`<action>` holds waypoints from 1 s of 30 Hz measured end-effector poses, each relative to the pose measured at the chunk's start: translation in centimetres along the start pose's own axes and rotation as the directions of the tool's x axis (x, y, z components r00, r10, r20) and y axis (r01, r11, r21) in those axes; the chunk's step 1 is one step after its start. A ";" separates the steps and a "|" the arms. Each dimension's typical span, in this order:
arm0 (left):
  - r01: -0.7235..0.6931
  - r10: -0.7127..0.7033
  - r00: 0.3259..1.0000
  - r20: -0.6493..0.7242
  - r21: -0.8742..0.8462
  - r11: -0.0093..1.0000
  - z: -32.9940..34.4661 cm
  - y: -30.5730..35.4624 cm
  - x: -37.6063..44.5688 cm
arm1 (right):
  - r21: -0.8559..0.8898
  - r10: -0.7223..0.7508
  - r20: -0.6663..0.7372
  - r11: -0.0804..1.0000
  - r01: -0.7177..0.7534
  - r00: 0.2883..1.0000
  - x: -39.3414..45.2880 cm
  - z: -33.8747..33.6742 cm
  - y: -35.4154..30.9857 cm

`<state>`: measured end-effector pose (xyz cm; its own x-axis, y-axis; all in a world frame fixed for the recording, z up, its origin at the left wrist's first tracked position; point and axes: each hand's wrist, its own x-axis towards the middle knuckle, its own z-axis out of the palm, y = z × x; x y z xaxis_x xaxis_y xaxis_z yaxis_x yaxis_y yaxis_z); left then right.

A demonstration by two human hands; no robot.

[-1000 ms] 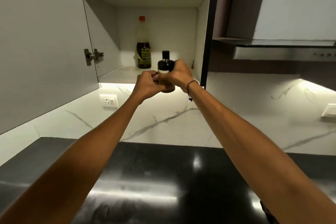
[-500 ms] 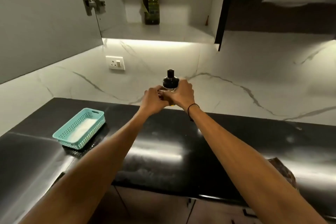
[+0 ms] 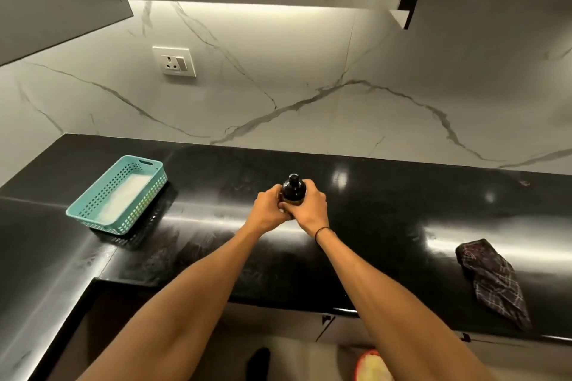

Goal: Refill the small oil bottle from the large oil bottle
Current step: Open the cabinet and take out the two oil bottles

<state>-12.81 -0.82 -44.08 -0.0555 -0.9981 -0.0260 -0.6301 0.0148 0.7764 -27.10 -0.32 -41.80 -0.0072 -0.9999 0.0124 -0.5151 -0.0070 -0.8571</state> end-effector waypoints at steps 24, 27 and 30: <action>0.044 -0.052 0.990 0.130 0.067 0.997 8.5 -9.5 1.2 | 0.063 0.180 -0.034 0.982 -0.178 0.983 -0.1 6.6 11.5; 0.058 -0.069 0.987 0.144 0.079 0.995 8.5 -9.6 1.2 | 0.059 0.185 -0.020 0.981 -0.184 0.982 0.0 6.8 11.6; 0.048 -0.066 0.984 0.163 0.111 0.993 8.2 -9.2 1.0 | 0.047 0.194 -0.019 0.980 -0.192 0.981 -0.1 6.8 11.3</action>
<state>-13.45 -1.47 -56.41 -0.1396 -0.9738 -0.1795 -0.7138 -0.0266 0.6999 -27.11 -0.34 -54.95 -0.1233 -0.9819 -0.1437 -0.4629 0.1850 -0.8669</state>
